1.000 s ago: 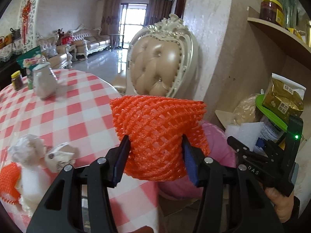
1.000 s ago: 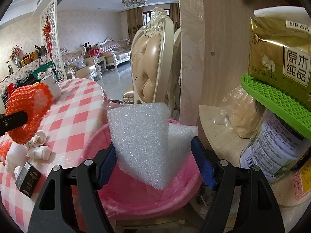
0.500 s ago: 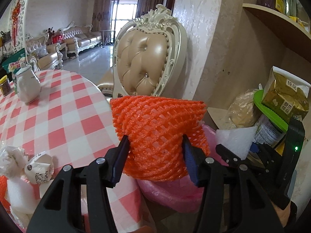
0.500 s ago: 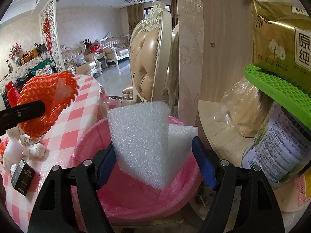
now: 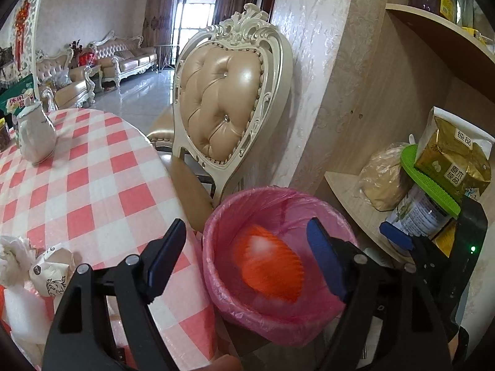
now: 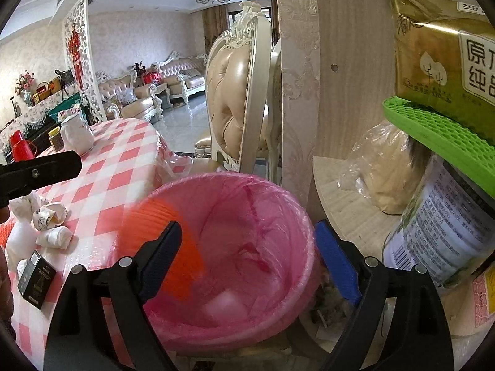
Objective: Collect trash
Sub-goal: 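Open both tools to drop the net and foam block into the bin, then move both tools back over the remaining litter on the table, then grasp the orange net with white foam inside using the left tool, then grasp the crumpled white tissue with the right tool while the left tool holds the net, then carry the orange net and white tissue over the pink bin with both tools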
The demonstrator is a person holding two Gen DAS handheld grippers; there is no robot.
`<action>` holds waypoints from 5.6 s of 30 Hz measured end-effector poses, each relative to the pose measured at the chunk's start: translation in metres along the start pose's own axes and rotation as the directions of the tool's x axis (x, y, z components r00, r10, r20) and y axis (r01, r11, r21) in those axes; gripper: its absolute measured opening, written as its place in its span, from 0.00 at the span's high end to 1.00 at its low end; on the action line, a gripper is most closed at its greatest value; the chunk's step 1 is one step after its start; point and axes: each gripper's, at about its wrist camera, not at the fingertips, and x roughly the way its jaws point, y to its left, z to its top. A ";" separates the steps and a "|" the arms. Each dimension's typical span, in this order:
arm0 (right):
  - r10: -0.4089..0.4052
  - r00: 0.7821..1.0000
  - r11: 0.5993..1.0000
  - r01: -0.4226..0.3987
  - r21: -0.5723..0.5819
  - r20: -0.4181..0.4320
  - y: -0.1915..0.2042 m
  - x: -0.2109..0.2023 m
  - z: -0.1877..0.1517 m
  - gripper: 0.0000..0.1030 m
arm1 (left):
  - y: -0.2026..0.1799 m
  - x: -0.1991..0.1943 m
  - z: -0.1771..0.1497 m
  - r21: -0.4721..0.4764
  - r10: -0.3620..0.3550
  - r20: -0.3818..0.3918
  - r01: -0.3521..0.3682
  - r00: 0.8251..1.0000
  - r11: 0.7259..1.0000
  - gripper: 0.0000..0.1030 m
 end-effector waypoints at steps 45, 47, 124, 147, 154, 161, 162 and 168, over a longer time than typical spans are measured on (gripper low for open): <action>0.139 0.990 0.981 -0.137 -0.141 0.003 0.109 -0.041 -0.013 0.12 | 0.120 -0.164 -0.079 -0.230 0.227 0.135 -0.192 0.965 0.954 0.21; 0.149 0.989 0.978 -0.147 -0.147 0.001 0.116 -0.042 -0.014 0.12 | 0.129 -0.172 -0.083 -0.247 0.244 0.138 -0.205 0.960 0.947 0.21; 0.426 0.895 0.821 -0.443 -0.361 -0.128 0.375 -0.009 0.025 0.11 | 0.348 -0.159 -0.164 -0.487 0.393 -0.148 -0.413 0.907 0.770 0.44; 0.340 0.878 0.778 -0.463 -0.425 -0.336 0.422 0.054 0.014 0.50 | 0.341 -0.177 -0.163 -0.505 0.386 -0.104 -0.383 0.917 0.773 0.62; 0.362 0.877 0.771 -0.473 -0.427 -0.316 0.417 0.046 0.014 0.65 | 0.338 -0.184 -0.162 -0.512 0.397 -0.087 -0.383 0.914 0.769 0.62; 0.387 0.882 0.781 -0.468 -0.413 -0.267 0.403 0.031 0.017 0.66 | 0.332 -0.190 -0.158 -0.501 0.425 -0.069 -0.400 0.903 0.768 0.62; 0.392 0.882 0.783 -0.470 -0.408 -0.263 0.400 0.030 0.018 0.66 | 0.331 -0.191 -0.158 -0.501 0.426 -0.067 -0.399 0.902 0.768 0.62; 0.417 0.882 0.802 -0.470 -0.369 -0.218 0.377 0.013 0.021 0.66 | 0.326 -0.198 -0.158 -0.505 0.440 -0.050 -0.402 0.897 0.763 0.62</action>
